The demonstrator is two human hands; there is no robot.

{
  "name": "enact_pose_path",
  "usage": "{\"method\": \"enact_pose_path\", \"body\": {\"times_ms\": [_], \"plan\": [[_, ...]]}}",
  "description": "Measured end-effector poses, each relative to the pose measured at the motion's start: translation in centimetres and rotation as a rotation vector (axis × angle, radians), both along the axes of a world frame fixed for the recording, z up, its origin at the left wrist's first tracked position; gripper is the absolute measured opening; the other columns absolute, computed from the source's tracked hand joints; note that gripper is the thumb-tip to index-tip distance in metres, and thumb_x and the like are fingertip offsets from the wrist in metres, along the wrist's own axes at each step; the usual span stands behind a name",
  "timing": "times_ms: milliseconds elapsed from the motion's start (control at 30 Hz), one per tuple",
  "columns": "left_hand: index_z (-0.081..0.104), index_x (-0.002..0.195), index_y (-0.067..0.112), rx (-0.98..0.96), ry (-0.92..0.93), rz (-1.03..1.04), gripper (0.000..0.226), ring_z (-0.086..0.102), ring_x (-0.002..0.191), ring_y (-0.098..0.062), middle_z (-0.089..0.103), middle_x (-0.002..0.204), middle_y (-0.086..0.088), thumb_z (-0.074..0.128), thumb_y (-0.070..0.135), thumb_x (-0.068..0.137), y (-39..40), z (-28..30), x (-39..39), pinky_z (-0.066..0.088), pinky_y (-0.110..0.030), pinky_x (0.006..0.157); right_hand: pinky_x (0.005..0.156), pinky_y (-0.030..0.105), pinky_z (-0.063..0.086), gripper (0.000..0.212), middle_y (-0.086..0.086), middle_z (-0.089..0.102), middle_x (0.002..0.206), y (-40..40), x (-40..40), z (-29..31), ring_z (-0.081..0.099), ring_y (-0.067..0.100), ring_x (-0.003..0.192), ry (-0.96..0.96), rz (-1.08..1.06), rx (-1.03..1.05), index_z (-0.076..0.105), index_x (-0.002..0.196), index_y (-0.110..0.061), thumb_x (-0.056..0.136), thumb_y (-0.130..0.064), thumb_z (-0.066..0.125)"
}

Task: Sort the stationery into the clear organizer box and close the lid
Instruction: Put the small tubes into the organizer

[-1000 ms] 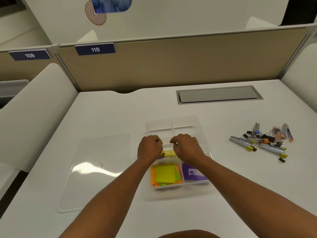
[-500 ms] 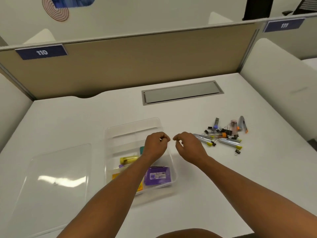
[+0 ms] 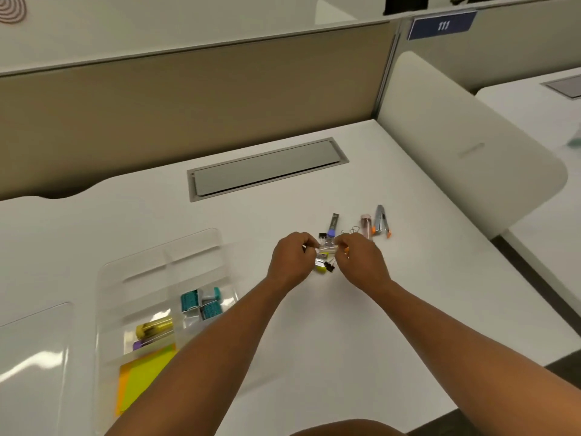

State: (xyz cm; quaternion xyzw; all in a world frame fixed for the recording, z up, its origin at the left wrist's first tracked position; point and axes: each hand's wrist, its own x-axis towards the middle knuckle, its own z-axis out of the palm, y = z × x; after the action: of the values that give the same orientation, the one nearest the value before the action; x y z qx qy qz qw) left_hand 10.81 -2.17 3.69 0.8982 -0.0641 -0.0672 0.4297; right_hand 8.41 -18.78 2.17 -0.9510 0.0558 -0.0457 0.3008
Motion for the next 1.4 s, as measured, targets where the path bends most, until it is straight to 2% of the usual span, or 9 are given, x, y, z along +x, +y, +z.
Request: {"method": "enact_pose_path", "body": {"times_ms": [100, 233, 400, 533, 833, 933, 1133, 1233, 1400], "plan": [[0.07, 0.101, 0.018, 0.06, -0.034, -0.048, 0.025, 0.06, 0.092, -0.014, 0.067, 0.103, 0.002, 0.053, 0.009, 0.084, -1.9, -0.7, 0.5, 0.046, -0.026, 0.079, 0.078, 0.037, 0.051, 0.028, 0.004, 0.069, 0.105, -2.1, 1.3, 0.1, 0.063, 0.024, 0.093, 0.002, -0.078, -0.015, 0.069, 0.109, -0.017, 0.088, -0.016, 0.051], [0.066, 0.108, 0.02, 0.086, -0.045, -0.075, 0.03, 0.062, 0.083, -0.014, 0.065, 0.108, 0.003, 0.05, 0.009, 0.086, -3.6, -1.3, 0.7, 0.045, -0.025, 0.075, 0.082, 0.043, 0.053, 0.032, 0.007, 0.07, 0.105, -4.5, 3.1, 0.3, 0.064, 0.027, 0.093, -0.006, -0.201, -0.025, 0.065, 0.117, -0.016, 0.088, -0.018, 0.051], [0.061, 0.122, 0.018, 0.295, -0.193, -0.233, 0.034, 0.053, 0.106, -0.021, 0.06, 0.121, 0.0, 0.053, 0.013, 0.09, -4.9, -2.3, 1.3, 0.042, -0.029, 0.082, 0.084, 0.043, 0.052, 0.036, 0.012, 0.065, 0.109, -6.6, 5.3, 0.0, 0.061, 0.032, 0.1, 0.107, -0.225, -0.138, 0.059, 0.122, -0.011, 0.093, -0.032, 0.051], [0.06, 0.123, 0.018, 0.439, -0.25, -0.293, 0.033, 0.052, 0.103, -0.024, 0.061, 0.119, -0.002, 0.052, 0.016, 0.091, -5.3, -2.8, 1.8, 0.044, -0.033, 0.08, 0.081, 0.041, 0.052, 0.036, 0.011, 0.062, 0.104, -6.9, 5.9, -0.9, 0.06, 0.03, 0.095, 0.282, -0.145, -0.289, 0.061, 0.106, -0.009, 0.094, -0.04, 0.047], [0.06, 0.121, 0.017, 0.611, -0.27, -0.352, 0.031, 0.047, 0.104, -0.023, 0.057, 0.116, -0.004, 0.056, 0.019, 0.09, -5.0, -3.4, 2.4, 0.045, -0.034, 0.083, 0.058, 0.031, 0.046, 0.035, 0.006, 0.064, 0.073, -6.1, 5.7, -1.5, 0.063, 0.025, 0.071, 0.293, -0.135, -0.203, 0.064, 0.077, -0.01, 0.09, -0.04, 0.052], [0.06, 0.122, 0.018, 0.502, -0.255, -0.293, 0.032, 0.048, 0.106, -0.021, 0.058, 0.117, -0.002, 0.058, 0.025, 0.091, -4.6, -3.1, 2.0, 0.044, -0.032, 0.083, 0.059, 0.032, 0.049, 0.039, 0.005, 0.065, 0.07, -6.0, 5.1, -1.2, 0.064, 0.022, 0.068, 0.253, -0.174, -0.107, 0.068, 0.078, -0.008, 0.089, -0.043, 0.055], [0.059, 0.11, 0.022, 0.104, -0.11, -0.016, 0.023, 0.058, 0.094, -0.015, 0.063, 0.104, 0.006, 0.059, 0.026, 0.087, -3.6, -1.8, 1.1, 0.044, -0.026, 0.074, 0.067, 0.03, 0.045, 0.03, 0.001, 0.065, 0.095, -5.2, 4.2, 0.6, 0.059, 0.015, 0.083, 0.176, -0.208, 0.116, 0.068, 0.105, -0.017, 0.081, -0.035, 0.065], [0.058, 0.114, 0.024, -0.009, -0.059, 0.059, 0.024, 0.062, 0.09, -0.012, 0.065, 0.102, 0.007, 0.059, 0.031, 0.091, -2.6, -0.9, 0.6, 0.045, -0.024, 0.072, 0.081, 0.034, 0.053, 0.026, -0.003, 0.069, 0.098, -3.8, 3.5, 1.9, 0.064, 0.014, 0.091, 0.15, -0.22, 0.382, 0.067, 0.106, -0.018, 0.082, -0.028, 0.068], [0.048, 0.136, 0.026, -0.074, -0.036, 0.086, 0.045, 0.064, 0.083, -0.007, 0.067, 0.111, 0.004, 0.06, 0.033, 0.093, -0.2, 0.1, -0.6, 0.048, -0.018, 0.068, 0.075, 0.037, 0.053, 0.014, 0.008, 0.071, 0.101, -0.7, 2.5, 3.5, 0.066, 0.021, 0.089, 0.309, -0.195, 0.842, 0.07, 0.098, -0.014, 0.088, -0.024, 0.068]]}}
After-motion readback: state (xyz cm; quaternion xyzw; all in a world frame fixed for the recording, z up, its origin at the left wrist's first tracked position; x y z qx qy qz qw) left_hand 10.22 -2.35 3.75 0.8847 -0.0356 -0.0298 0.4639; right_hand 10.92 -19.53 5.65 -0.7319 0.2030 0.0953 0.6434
